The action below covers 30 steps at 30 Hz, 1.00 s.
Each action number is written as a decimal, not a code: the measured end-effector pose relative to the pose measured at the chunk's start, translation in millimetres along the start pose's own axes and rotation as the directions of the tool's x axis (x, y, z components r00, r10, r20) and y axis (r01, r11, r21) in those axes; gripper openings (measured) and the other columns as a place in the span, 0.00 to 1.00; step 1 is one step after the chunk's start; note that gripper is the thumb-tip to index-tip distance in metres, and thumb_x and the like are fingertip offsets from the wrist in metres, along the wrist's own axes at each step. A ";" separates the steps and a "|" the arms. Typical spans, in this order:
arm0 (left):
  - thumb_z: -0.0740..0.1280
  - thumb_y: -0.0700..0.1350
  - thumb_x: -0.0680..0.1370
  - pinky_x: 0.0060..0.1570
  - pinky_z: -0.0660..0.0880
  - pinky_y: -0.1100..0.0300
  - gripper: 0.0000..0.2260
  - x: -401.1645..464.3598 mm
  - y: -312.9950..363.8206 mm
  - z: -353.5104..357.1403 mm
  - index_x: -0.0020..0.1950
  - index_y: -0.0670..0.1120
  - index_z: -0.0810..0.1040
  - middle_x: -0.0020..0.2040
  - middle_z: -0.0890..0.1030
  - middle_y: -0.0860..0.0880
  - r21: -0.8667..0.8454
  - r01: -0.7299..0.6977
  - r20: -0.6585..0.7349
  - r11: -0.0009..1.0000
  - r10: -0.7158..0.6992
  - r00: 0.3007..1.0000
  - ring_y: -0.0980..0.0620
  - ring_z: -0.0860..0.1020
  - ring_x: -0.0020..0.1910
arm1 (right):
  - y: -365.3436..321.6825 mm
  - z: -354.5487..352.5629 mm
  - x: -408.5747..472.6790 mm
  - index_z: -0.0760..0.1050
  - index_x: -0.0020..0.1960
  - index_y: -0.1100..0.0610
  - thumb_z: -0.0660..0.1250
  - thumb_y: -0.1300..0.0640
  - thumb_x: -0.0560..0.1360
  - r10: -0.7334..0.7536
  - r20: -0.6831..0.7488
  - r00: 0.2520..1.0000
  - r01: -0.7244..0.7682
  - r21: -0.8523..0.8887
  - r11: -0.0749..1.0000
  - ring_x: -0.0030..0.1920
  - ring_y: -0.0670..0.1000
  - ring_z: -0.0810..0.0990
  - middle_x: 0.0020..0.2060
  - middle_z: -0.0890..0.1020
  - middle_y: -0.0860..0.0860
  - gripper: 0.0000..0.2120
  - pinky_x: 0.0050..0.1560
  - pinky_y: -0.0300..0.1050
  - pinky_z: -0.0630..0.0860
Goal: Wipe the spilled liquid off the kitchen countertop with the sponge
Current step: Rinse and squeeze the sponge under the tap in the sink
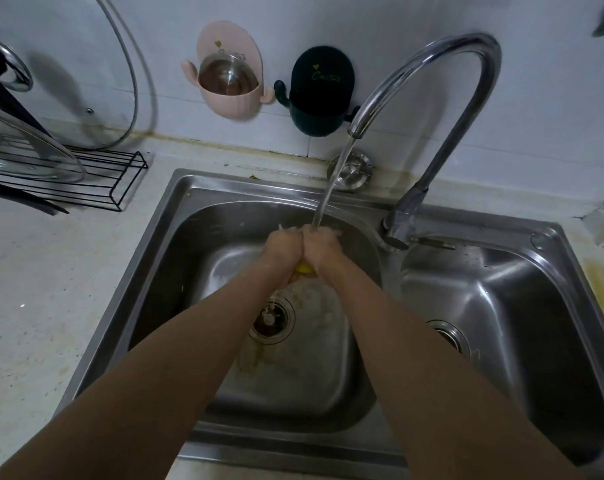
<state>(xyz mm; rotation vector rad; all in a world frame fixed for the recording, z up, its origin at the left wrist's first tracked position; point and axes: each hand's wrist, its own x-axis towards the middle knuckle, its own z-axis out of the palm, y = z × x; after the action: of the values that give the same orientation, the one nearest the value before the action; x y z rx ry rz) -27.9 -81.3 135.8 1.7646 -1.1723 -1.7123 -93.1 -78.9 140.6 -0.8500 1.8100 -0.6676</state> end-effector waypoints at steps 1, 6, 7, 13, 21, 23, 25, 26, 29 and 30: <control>0.54 0.45 0.82 0.27 0.65 0.60 0.19 2.7 1.7 0.8 0.66 0.32 0.69 0.32 0.67 0.49 0.020 -0.011 -0.017 1.000 0.012 1.000 0.54 0.65 0.28 | -0.2 -0.8 1.3 0.69 0.63 0.66 0.50 0.55 0.81 0.000 -0.007 1.000 0.000 -0.026 1.000 0.49 0.55 0.75 0.53 0.76 0.62 0.19 0.46 0.48 0.74; 0.53 0.47 0.83 0.24 0.66 0.61 0.18 6.5 1.5 7.0 0.64 0.37 0.71 0.34 0.69 0.48 0.002 -0.006 0.014 1.000 0.006 1.000 0.53 0.68 0.29 | 2.6 -10.0 -5.6 0.71 0.61 0.61 0.53 0.47 0.80 0.101 -0.010 0.995 -0.101 0.018 0.995 0.40 0.54 0.75 0.50 0.77 0.60 0.20 0.28 0.43 0.70; 0.52 0.50 0.83 0.21 0.65 0.63 0.17 3.7 2.1 9.2 0.62 0.40 0.72 0.34 0.70 0.47 -0.049 0.019 0.013 0.999 -0.018 1.000 0.53 0.68 0.29 | 6.8 -13.4 -4.1 0.71 0.60 0.60 0.53 0.42 0.79 0.095 -0.006 0.995 -0.095 0.033 0.995 0.42 0.54 0.75 0.50 0.76 0.59 0.23 0.29 0.42 0.71; 0.60 0.60 0.78 0.33 0.74 0.57 0.19 -9.3 16.3 19.5 0.60 0.48 0.69 0.47 0.75 0.45 -0.359 0.194 0.077 0.913 -0.178 0.981 0.50 0.74 0.39 | 36.8 -61.0 -2.4 0.62 0.69 0.63 0.59 0.45 0.77 0.188 -0.443 0.877 0.017 0.419 0.908 0.60 0.59 0.74 0.63 0.73 0.59 0.28 0.50 0.46 0.72; 0.65 0.47 0.79 0.50 0.75 0.45 0.21 -10.2 15.9 49.3 0.70 0.42 0.67 0.66 0.72 0.39 -0.449 0.105 -0.041 0.887 -0.138 0.990 0.42 0.74 0.53 | 57.4 -134.1 9.5 0.61 0.68 0.69 0.53 0.60 0.80 0.227 -0.558 0.798 -0.152 0.178 0.972 0.66 0.58 0.69 0.67 0.68 0.62 0.19 0.62 0.45 0.67; 0.64 0.46 0.79 0.52 0.75 0.44 0.21 -11.4 15.6 52.4 0.70 0.40 0.66 0.67 0.71 0.38 -0.463 0.089 -0.063 0.882 -0.132 0.989 0.38 0.74 0.59 | 55.7 -141.7 12.9 0.62 0.68 0.70 0.53 0.60 0.80 0.159 -0.536 0.829 -0.179 0.014 0.984 0.68 0.59 0.68 0.68 0.67 0.63 0.20 0.65 0.46 0.64; 0.65 0.45 0.79 0.52 0.75 0.42 0.21 -13.2 17.0 53.9 0.69 0.39 0.66 0.67 0.69 0.37 -0.463 0.069 -0.112 0.884 -0.136 0.984 0.35 0.72 0.62 | 56.7 -147.9 16.8 0.60 0.69 0.71 0.53 0.60 0.81 0.101 -0.520 0.848 -0.161 -0.070 0.984 0.70 0.60 0.63 0.70 0.64 0.64 0.21 0.68 0.46 0.59; 0.65 0.45 0.78 0.52 0.75 0.41 0.21 -13.8 17.4 53.2 0.68 0.38 0.66 0.67 0.69 0.37 -0.455 0.055 -0.131 0.889 -0.127 0.983 0.35 0.72 0.62 | 55.5 -150.8 19.1 0.57 0.70 0.71 0.52 0.60 0.81 0.084 -0.506 0.859 -0.147 -0.087 0.985 0.72 0.59 0.60 0.71 0.61 0.64 0.22 0.69 0.45 0.55; 0.66 0.46 0.78 0.49 0.76 0.42 0.20 -16.9 16.7 51.4 0.65 0.37 0.69 0.65 0.71 0.37 -0.399 0.016 -0.186 0.917 -0.098 0.978 0.36 0.73 0.59 | 53.8 -160.3 30.6 0.51 0.71 0.72 0.51 0.61 0.81 0.063 -0.503 0.862 -0.114 -0.071 0.991 0.73 0.59 0.58 0.73 0.56 0.64 0.24 0.69 0.43 0.53; 0.66 0.47 0.78 0.50 0.76 0.41 0.18 -18.0 15.6 50.3 0.62 0.37 0.71 0.63 0.72 0.38 -0.363 0.003 -0.207 0.932 -0.084 0.975 0.37 0.73 0.58 | 52.8 -162.4 31.4 0.52 0.71 0.73 0.51 0.61 0.81 0.060 -0.512 0.857 -0.107 -0.062 0.992 0.72 0.59 0.59 0.73 0.57 0.64 0.24 0.68 0.43 0.55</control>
<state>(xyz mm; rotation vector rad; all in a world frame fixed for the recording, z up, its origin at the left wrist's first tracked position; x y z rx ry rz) -78.2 -63.0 151.0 1.7038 -0.6774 -1.5850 -265.9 -61.6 142.0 -0.6836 2.3558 -0.8147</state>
